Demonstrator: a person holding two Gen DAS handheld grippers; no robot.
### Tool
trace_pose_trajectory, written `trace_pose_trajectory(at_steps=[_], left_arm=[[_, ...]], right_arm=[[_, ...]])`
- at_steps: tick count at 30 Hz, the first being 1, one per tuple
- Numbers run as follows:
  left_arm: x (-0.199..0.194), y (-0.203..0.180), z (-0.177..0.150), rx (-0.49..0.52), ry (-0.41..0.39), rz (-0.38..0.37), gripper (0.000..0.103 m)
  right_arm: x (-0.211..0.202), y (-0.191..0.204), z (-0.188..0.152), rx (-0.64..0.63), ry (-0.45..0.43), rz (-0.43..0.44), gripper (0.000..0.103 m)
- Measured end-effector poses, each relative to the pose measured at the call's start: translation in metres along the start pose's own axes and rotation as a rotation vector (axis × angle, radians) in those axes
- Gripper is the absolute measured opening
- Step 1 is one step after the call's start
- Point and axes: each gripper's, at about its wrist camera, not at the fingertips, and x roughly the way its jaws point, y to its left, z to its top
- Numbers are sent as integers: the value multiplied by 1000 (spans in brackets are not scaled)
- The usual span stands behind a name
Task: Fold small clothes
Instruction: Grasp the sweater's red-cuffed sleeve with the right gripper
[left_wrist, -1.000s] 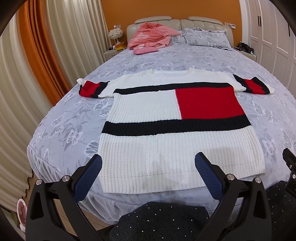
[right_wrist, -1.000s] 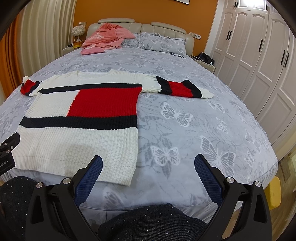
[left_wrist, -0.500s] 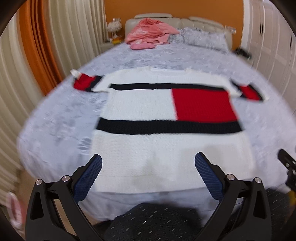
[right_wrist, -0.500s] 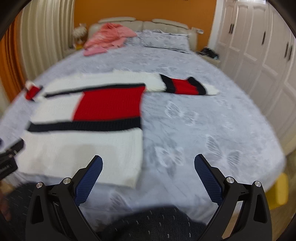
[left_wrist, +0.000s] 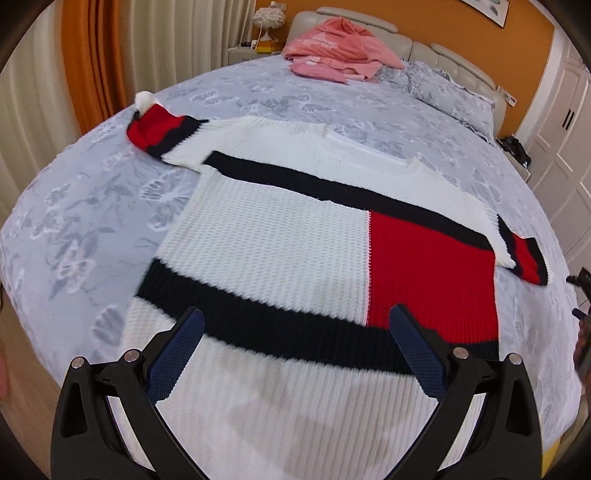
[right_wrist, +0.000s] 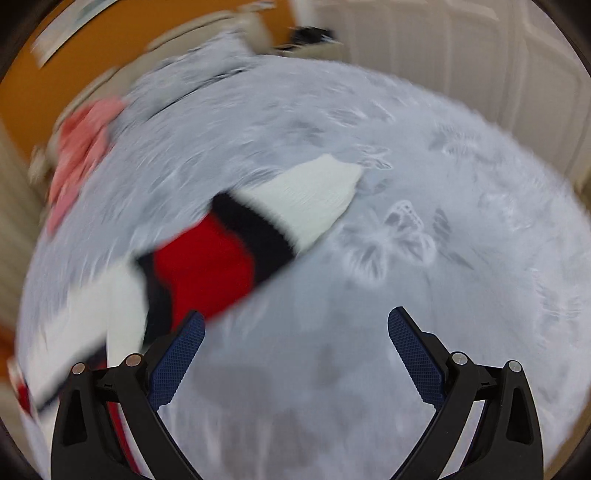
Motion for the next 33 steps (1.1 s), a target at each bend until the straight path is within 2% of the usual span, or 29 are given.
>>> trace_pose_trajectory(at_steps=[2, 4, 7, 9, 10, 11, 12, 14, 16, 20, 22, 24, 25, 27, 28, 31, 33], left_arm=[[12, -10, 3, 24, 5, 5, 98], [21, -18, 6, 49, 7, 9, 98], [33, -31, 7, 76, 18, -7, 98], [41, -39, 8, 80, 31, -23, 98], [44, -42, 9, 83, 34, -28, 98], [46, -46, 9, 87, 35, -31, 98], [48, -49, 9, 91, 37, -37, 98], [50, -51, 9, 92, 38, -48, 98], [50, -53, 10, 98, 35, -57, 98], [46, -51, 15, 89, 16, -83, 98], [44, -49, 18, 78, 9, -98, 98], [40, -47, 22, 69, -7, -105, 98], [38, -46, 25, 65, -15, -106, 98], [34, -41, 30, 52, -31, -113, 98], [32, -38, 31, 45, -36, -113, 98], [30, -28, 35, 35, -45, -109, 98], [30, -20, 37, 30, -48, -100, 98]], right_arm=[[30, -16, 25, 88, 5, 15, 90], [54, -24, 40, 151, 24, 38, 88], [89, -28, 54, 188, 92, 8, 88], [95, -25, 56, 179, 65, -5, 85], [92, -22, 56, 165, 31, 15, 74], [94, -19, 57, 162, 32, 84, 27], [97, -17, 58, 185, 61, 131, 7], [77, -13, 62, 215, -9, 228, 6], [51, 2, 69, 193, -76, 314, 6], [-21, 92, 74, -26, -153, 506, 6], [-53, 162, 60, -176, -148, 616, 6], [-71, 220, 38, -296, -131, 685, 6], [-77, 259, 19, -366, -100, 730, 6], [-77, 313, -13, -454, -47, 775, 6], [-73, 342, -35, -507, -11, 785, 6], [-50, 400, -94, -600, 90, 797, 6], [-27, 435, -149, -697, 163, 769, 6]])
